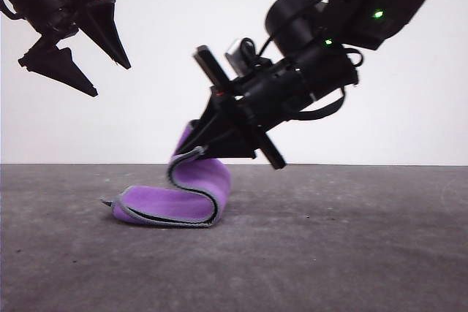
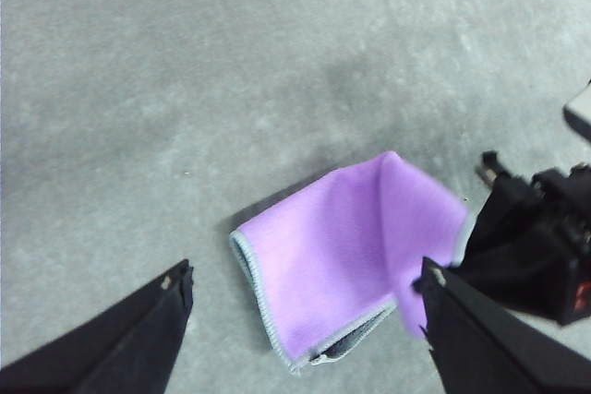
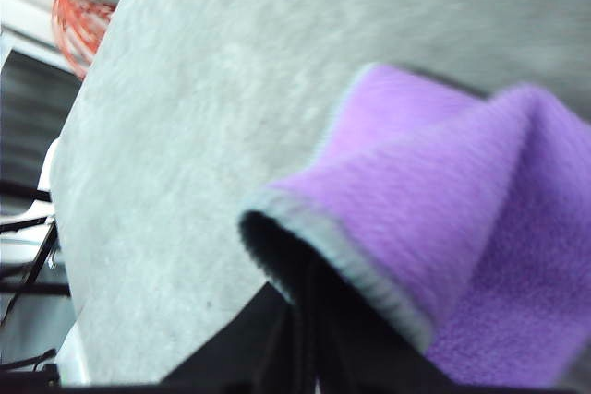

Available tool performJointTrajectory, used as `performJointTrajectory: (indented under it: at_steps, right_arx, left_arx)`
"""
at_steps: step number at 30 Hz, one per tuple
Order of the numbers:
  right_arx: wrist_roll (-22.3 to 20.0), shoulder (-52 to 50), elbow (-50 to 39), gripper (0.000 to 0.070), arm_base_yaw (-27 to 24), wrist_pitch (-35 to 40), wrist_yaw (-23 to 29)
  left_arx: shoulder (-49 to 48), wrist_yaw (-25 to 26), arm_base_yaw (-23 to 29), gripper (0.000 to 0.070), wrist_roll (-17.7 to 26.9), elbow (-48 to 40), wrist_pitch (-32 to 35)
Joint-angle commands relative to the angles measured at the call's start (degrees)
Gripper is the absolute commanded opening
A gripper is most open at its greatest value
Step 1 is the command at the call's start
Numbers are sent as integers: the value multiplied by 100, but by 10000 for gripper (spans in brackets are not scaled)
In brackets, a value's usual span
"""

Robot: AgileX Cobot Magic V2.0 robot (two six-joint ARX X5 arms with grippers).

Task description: Fold clothes

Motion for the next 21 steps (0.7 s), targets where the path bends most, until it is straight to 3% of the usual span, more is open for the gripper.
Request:
performJointTrajectory:
  at_steps: [1, 15, 16, 19, 21]
  right_arx:
    - [71, 215, 177, 9, 133, 54, -18]
    - [172, 592, 680, 17, 289, 78, 105]
    - [169, 592, 680, 43, 289, 75, 160]
    - [169, 592, 680, 279, 289, 76, 268]
    - [169, 592, 680, 381, 286, 74, 359]
  left_arx:
    - [28, 4, 35, 476, 15, 133, 22]
    - [28, 4, 122, 476, 11, 133, 22]
    - [28, 4, 122, 476, 13, 133, 22]
    - [28, 4, 122, 476, 11, 133, 22]
    - [28, 4, 122, 476, 11, 133, 24]
